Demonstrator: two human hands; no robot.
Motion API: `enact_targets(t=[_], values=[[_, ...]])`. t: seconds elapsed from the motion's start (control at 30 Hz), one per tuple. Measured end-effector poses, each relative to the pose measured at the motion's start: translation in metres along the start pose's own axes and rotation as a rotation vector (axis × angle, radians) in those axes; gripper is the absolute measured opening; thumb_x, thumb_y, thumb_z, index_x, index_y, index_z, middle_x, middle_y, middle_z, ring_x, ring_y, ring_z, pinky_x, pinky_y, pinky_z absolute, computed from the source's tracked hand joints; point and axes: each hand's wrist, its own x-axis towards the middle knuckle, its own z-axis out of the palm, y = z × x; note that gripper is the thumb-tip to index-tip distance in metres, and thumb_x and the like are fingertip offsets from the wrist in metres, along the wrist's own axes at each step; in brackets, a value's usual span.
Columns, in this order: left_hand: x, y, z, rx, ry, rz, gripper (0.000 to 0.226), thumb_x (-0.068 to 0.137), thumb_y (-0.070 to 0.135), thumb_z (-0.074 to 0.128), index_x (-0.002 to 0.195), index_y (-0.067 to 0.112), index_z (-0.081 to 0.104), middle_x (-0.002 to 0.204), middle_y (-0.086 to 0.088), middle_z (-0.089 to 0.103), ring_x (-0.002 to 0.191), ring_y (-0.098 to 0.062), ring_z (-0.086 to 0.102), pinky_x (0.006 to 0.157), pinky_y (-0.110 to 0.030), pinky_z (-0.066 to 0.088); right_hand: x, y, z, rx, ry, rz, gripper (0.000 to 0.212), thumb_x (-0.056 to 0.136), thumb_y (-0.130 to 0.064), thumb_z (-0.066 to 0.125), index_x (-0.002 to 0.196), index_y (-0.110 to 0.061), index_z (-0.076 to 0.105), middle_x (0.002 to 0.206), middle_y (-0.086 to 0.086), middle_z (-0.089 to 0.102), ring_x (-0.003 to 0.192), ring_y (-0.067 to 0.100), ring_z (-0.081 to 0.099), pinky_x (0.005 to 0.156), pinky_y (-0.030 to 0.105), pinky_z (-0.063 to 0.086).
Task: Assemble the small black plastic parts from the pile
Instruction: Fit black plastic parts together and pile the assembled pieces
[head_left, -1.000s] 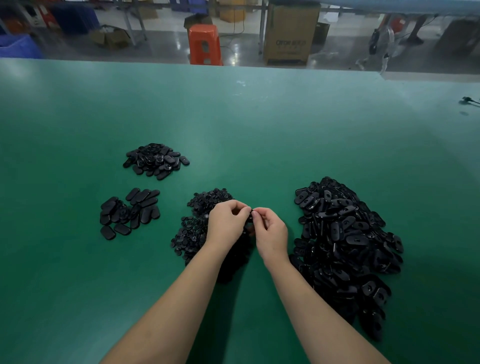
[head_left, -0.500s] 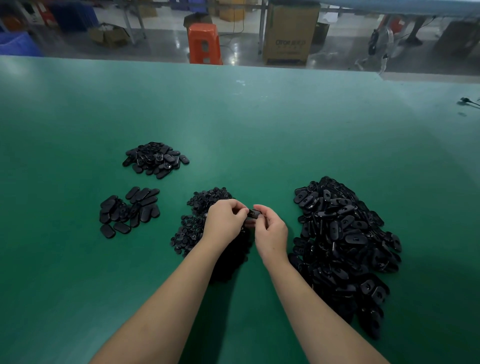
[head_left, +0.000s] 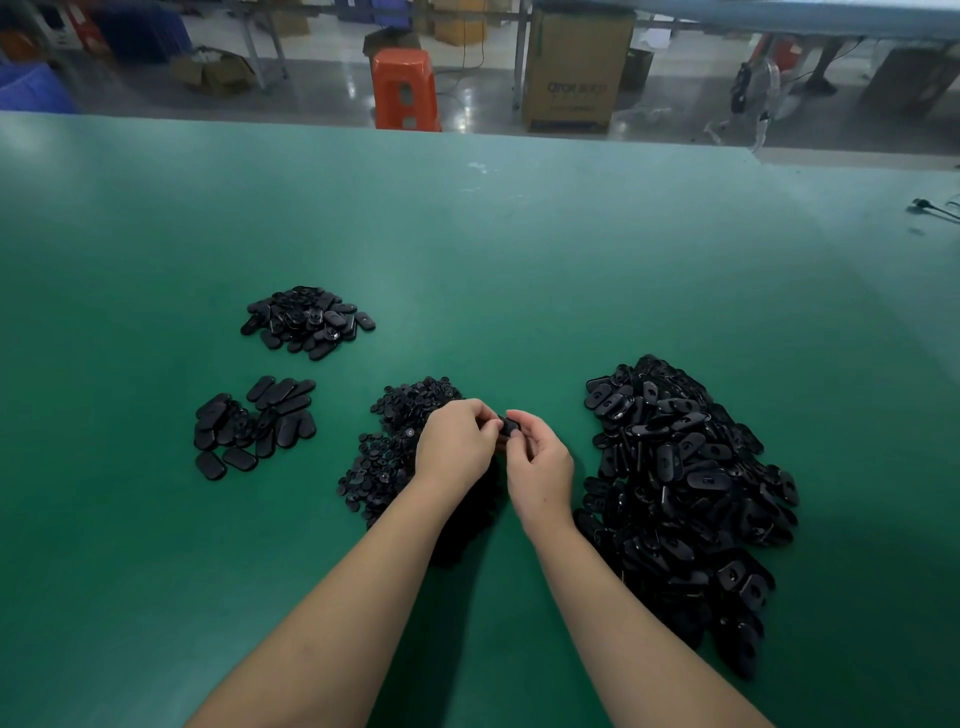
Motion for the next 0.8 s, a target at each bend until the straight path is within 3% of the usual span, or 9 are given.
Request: enact_targets(t=[0.23, 0.4, 0.53, 0.67, 0.8], values=[[-0.006, 0.009, 0.002, 0.2, 0.124, 0.044, 0.016, 0.095, 0.03, 0.061, 0.095, 0.023, 0.075, 0.093, 0.004, 0.071, 0.089, -0.02, 0.066, 0.071, -0.031, 0.05, -0.001, -0.001, -0.001, 0.014, -0.002, 0.008, 0.027, 0.098, -0.006, 0.054, 0.116, -0.016, 0.071, 0.11, -0.004, 0.073, 0.105, 0.01, 0.067, 0.097, 0.032, 0.054], [-0.001, 0.007, 0.0, 0.138, 0.128, 0.025, 0.006, 0.088, 0.032, 0.071, 0.087, 0.026, 0.071, 0.093, 0.005, 0.067, 0.088, -0.017, 0.064, 0.07, -0.03, 0.048, -0.002, 0.0, -0.001, 0.035, 0.005, 0.0, 0.027, 0.097, -0.003, 0.052, 0.11, -0.019, 0.071, 0.106, -0.003, 0.074, 0.102, 0.013, 0.069, 0.096, 0.037, 0.055], [0.007, -0.001, -0.007, -0.003, 0.009, 0.042, 0.025, 0.083, 0.025, 0.079, 0.107, 0.024, 0.073, 0.1, 0.006, 0.07, 0.092, -0.015, 0.065, 0.086, -0.032, 0.052, -0.001, -0.001, 0.001, 0.066, -0.003, -0.002, 0.032, 0.098, -0.001, 0.051, 0.101, -0.029, 0.067, 0.101, -0.002, 0.074, 0.092, 0.011, 0.072, 0.092, 0.038, 0.057], [0.011, -0.005, -0.012, -0.089, -0.09, 0.072, 0.01, 0.079, 0.021, 0.083, 0.087, 0.02, 0.078, 0.077, 0.007, 0.073, 0.076, -0.012, 0.068, 0.075, -0.026, 0.053, -0.002, 0.0, 0.0, 0.06, -0.016, -0.02, 0.028, 0.097, -0.007, 0.054, 0.097, -0.031, 0.068, 0.098, -0.006, 0.075, 0.093, 0.011, 0.071, 0.09, 0.038, 0.057], [0.011, -0.011, -0.014, -0.189, -0.131, 0.047, 0.007, 0.081, 0.02, 0.082, 0.087, 0.02, 0.079, 0.078, 0.006, 0.075, 0.08, -0.013, 0.071, 0.077, -0.029, 0.056, -0.002, 0.0, 0.0, 0.089, -0.049, -0.01, 0.023, 0.099, -0.01, 0.056, 0.097, -0.029, 0.068, 0.097, -0.002, 0.075, 0.088, 0.014, 0.073, 0.086, 0.039, 0.059]])
